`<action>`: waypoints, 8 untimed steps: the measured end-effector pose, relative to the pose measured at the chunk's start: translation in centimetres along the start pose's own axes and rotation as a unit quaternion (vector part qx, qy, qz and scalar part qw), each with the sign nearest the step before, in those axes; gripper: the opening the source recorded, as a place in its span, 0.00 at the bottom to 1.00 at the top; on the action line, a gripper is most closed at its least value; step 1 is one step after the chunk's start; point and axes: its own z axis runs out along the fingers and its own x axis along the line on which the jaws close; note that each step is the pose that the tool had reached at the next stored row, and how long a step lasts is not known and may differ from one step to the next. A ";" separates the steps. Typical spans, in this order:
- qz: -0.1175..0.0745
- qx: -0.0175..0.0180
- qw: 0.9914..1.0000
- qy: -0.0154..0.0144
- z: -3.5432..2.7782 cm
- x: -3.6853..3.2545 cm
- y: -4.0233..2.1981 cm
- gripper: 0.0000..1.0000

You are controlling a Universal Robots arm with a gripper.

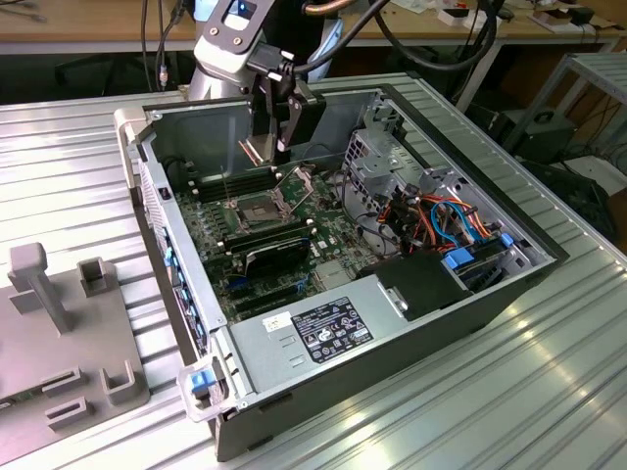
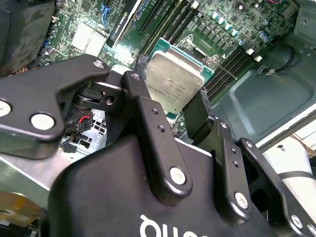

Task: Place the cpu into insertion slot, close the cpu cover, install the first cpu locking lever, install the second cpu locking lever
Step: 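Place the cpu into insertion slot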

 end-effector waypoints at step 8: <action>0.030 0.001 1.000 -0.001 0.02 0.00 0.00 0.55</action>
